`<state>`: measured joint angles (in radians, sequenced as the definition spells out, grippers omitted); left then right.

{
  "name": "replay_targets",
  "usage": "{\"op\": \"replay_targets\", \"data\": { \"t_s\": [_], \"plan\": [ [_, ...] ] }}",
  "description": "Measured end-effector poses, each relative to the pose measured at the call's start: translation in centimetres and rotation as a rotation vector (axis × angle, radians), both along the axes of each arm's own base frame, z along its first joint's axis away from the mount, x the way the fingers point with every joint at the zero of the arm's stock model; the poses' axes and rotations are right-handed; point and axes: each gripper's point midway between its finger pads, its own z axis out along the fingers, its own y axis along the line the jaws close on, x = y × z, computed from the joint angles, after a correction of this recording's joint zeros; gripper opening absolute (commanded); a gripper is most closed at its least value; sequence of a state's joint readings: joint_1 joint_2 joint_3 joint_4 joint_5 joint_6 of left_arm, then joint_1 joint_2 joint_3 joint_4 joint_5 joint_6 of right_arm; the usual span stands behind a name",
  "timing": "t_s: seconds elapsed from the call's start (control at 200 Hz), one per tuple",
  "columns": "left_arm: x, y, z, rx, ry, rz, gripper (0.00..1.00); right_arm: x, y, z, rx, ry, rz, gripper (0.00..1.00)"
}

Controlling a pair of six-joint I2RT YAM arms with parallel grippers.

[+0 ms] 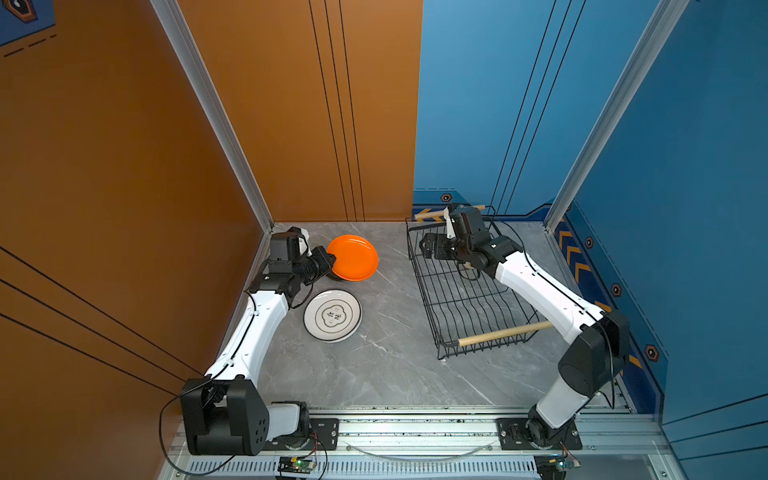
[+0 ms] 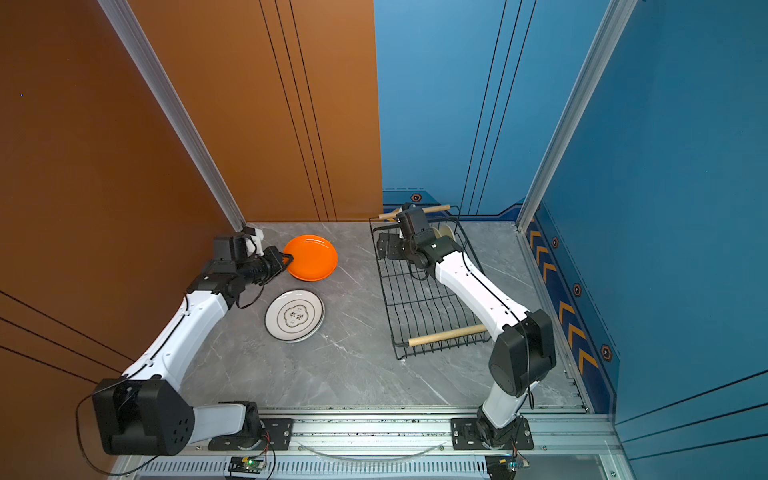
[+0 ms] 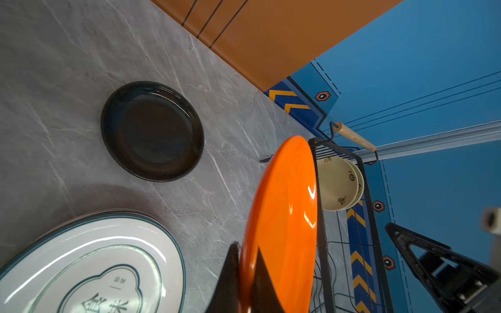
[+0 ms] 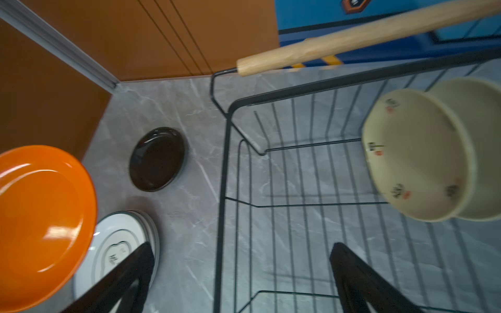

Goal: Unload the plates from the dish rack
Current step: 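Carry the orange plate toward the black plate with the left gripper while the right withdraws, then lower the orange plate onto the black plate with the left gripper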

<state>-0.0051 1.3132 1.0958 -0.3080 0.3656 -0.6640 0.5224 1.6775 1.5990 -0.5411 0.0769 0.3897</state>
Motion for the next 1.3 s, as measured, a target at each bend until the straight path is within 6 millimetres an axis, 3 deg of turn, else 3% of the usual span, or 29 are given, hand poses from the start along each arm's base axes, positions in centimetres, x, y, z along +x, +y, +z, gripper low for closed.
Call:
{"op": "replay_targets", "data": {
  "t_s": [0.115, 0.265, 0.496, 0.726, 1.071, 1.297],
  "plan": [
    [0.9, 1.3, -1.3, 0.035, 0.03, 0.041, 0.0, -0.2, -3.5, 1.0, -0.176, -0.054, -0.072, 1.0],
    [1.9, 3.1, -4.0, 0.07, 0.091, 0.101, 0.0, -0.5, -6.5, 1.5, -0.325, -0.092, -0.147, 1.0],
    [3.9, 5.4, -7.0, 0.113, 0.16, 0.174, 0.0, -1.5, -9.3, -0.4, -0.467, -0.065, -0.209, 1.0],
    [6.5, 6.7, -8.5, 0.135, 0.183, 0.213, 0.0, -2.4, -10.7, -2.2, -0.534, -0.032, -0.219, 1.0],
    [8.1, 7.6, -11.7, 0.147, 0.253, 0.238, 0.0, -3.6, -11.5, -2.1, -0.552, -0.061, -0.202, 1.0],
    [9.1, 8.1, -12.7, 0.157, 0.268, 0.251, 0.0, -3.5, -11.1, -2.1, -0.541, -0.07, -0.181, 1.0]
  ]
}}
